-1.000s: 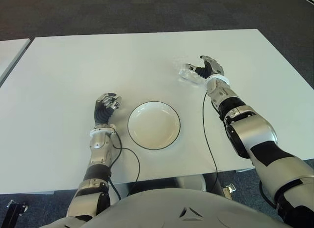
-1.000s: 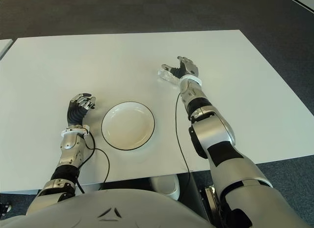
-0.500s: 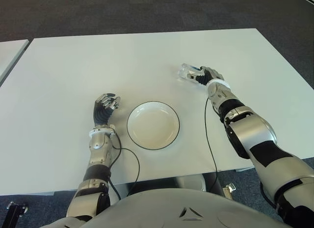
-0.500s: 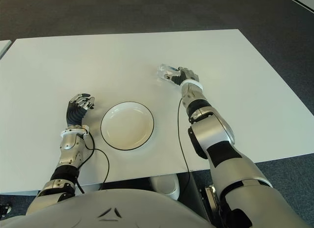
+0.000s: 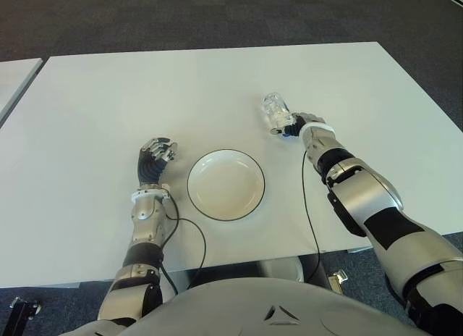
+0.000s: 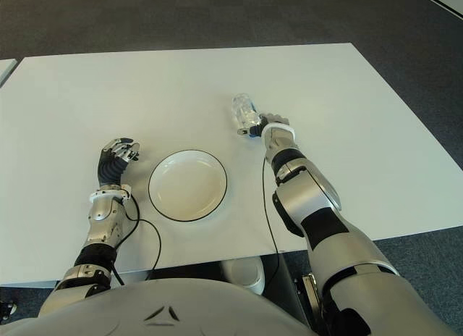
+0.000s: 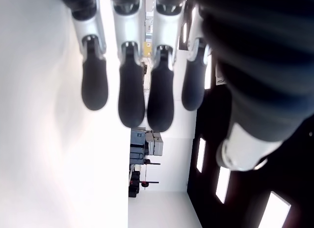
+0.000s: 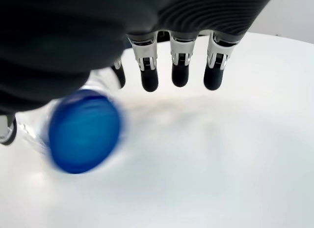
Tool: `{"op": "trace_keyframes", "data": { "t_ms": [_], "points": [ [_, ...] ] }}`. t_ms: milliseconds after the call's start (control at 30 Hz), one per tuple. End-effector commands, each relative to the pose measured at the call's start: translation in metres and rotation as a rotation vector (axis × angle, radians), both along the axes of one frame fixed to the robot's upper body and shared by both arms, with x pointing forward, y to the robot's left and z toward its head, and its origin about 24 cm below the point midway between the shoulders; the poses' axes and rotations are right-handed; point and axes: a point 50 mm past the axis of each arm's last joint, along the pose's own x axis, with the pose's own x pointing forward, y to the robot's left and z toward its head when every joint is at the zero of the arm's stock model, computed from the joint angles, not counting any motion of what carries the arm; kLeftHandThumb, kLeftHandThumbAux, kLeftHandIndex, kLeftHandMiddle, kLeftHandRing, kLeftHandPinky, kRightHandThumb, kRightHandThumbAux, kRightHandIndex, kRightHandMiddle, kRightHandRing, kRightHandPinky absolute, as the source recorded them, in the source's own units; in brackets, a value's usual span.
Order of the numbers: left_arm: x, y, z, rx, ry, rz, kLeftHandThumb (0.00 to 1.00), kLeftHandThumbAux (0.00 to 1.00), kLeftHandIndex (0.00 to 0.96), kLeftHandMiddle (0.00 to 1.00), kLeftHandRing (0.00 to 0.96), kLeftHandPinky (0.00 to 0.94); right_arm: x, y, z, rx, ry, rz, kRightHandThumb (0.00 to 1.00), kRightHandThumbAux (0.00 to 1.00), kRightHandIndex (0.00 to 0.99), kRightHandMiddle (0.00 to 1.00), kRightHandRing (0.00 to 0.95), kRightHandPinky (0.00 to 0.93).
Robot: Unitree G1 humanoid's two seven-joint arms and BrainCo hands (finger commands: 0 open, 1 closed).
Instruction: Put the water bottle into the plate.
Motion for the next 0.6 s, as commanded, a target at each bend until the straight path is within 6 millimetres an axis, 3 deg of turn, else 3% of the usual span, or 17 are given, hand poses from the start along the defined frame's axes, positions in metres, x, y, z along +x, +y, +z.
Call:
{"op": "trace_keyframes", "data": {
  "t_ms": [33,600],
  "points": [
    [-0.0164,-0.0010,-0.0181,-0.027,0.096,0.002,0.712,0.708,0.436,0.606,0.580,0.569,-0.0057,-0.0026,-0.0087,-0.059,0.090,0.001,0.713,0.302,0.000,0.000,0.000,0.000],
    [-0.0187,-0.0004,-0.0190,-0.023,0.106,0.015,0.712,0.708,0.436,0.602,0.573,0.556,-0.0061,-0.0042,-0.0084,-0.229,0.136,0.063,0.686,0.401,0.000,0.000,0.000,0.000]
  ]
}}
